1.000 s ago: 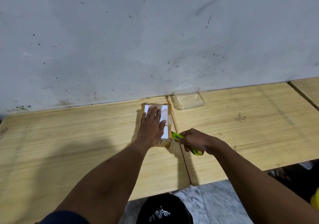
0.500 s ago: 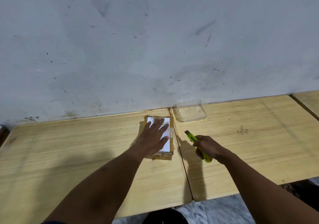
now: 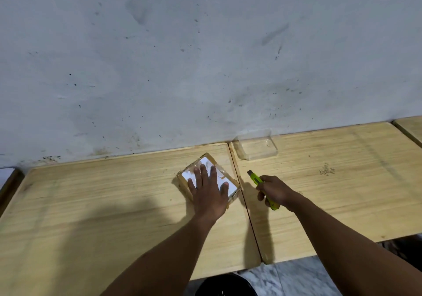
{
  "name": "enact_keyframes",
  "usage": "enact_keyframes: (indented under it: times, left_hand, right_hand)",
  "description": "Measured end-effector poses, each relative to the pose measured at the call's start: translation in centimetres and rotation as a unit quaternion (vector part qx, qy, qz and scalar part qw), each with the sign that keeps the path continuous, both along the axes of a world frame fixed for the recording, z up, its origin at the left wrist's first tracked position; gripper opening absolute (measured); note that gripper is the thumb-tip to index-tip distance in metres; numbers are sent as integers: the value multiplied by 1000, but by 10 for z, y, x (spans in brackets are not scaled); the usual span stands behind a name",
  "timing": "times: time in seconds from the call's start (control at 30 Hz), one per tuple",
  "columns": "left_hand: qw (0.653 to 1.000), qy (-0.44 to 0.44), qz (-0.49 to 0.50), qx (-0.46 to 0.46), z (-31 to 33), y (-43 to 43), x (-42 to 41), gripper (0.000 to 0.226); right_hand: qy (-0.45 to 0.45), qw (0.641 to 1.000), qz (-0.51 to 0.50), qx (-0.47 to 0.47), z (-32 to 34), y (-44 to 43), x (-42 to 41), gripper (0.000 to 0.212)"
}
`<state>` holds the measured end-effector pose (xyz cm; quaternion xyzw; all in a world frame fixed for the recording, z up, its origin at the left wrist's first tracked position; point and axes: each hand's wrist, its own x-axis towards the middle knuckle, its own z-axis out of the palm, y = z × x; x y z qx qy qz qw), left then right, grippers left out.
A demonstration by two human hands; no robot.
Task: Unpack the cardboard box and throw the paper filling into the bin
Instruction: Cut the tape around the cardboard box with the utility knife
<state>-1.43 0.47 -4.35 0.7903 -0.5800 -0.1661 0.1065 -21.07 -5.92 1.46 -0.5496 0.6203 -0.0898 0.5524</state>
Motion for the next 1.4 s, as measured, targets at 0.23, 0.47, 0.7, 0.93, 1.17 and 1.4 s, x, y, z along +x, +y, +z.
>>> enact_keyframes:
  times: [0.23, 0.47, 0.7, 0.93, 1.17, 1.4]
  left_hand:
    - [974, -77, -211, -40, 11, -10, 52, 71]
    - [920, -145, -357, -64, 7, -41, 98, 65]
    - [984, -94, -140, -67, -1, -16, 56, 69]
    - [999, -39, 9, -2, 6, -16, 10, 60]
    - [980, -83, -182, -22, 5, -11, 36, 64]
    - [985, -78, -155, -17, 2, -11, 29, 66]
  right_hand:
    - [-1, 1000, 3, -7, -3, 0, 2, 8]
    - [13, 1000, 2, -3, -15, 1, -10, 9]
    - [8, 1000, -14, -10, -11, 2, -14, 13]
    - [-32, 999, -15, -33, 7, 6, 5, 23]
    - [-53, 998, 0, -25, 17, 16, 17, 34]
    - [-51, 998, -4, -31, 17, 21, 18, 44]
